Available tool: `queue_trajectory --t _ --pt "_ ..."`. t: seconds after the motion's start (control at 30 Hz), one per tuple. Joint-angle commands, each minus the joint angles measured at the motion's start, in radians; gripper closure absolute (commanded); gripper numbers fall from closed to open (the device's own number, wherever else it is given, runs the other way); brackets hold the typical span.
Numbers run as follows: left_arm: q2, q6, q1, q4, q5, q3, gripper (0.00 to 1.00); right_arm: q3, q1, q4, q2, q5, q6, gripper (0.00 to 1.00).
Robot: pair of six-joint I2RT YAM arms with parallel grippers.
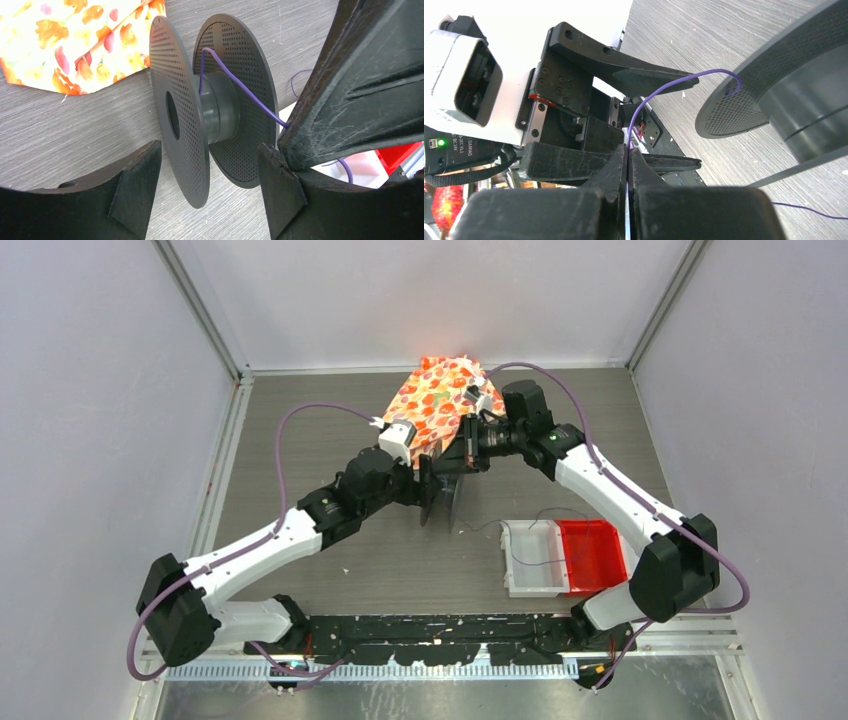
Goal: Wrap the cables
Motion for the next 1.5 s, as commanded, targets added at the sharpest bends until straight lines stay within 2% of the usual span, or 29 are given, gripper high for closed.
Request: queue_trajectory --t 0.0,0.3,0.53,0.8,1.07,1.27,1.47 --pt "-0.035 0.025 0.002 0.069 -0.026 -0.002 0.27 -0.026 -0.013 0.037 -0.017 -0.025 0.079 0.99" --pt "-0.155 0.046 0.002 0.054 -0.011 -0.071 0.16 -0.093 -0.02 0.162 -0.019 -0.044 0.232 0.99" --pt "-0.184 0.03 0.008 -0.003 -0.001 -0.078 0.17 -0.152 -0.02 0.309 -0.026 -0.071 0.352 0.99" --pt "-0.143 0.043 0.008 0.08 0.017 -0.117 0.22 -0.198 -0.022 0.433 -0.029 -0.083 0.447 0.99" --pt "-0.153 0.065 0.007 0.343 0.017 -0.248 0.25 -0.223 -0.022 0.465 -0.034 -0.088 0.48 0.99" --pt "-0.133 0.076 0.008 0.384 0.043 -0.249 0.25 -0.244 -0.03 0.485 -0.049 -0.098 0.506 0.99" --pt "-0.151 0.091 0.008 0.397 0.057 -0.258 0.24 -0.291 -0.05 0.584 -0.062 -0.136 0.589 0.99"
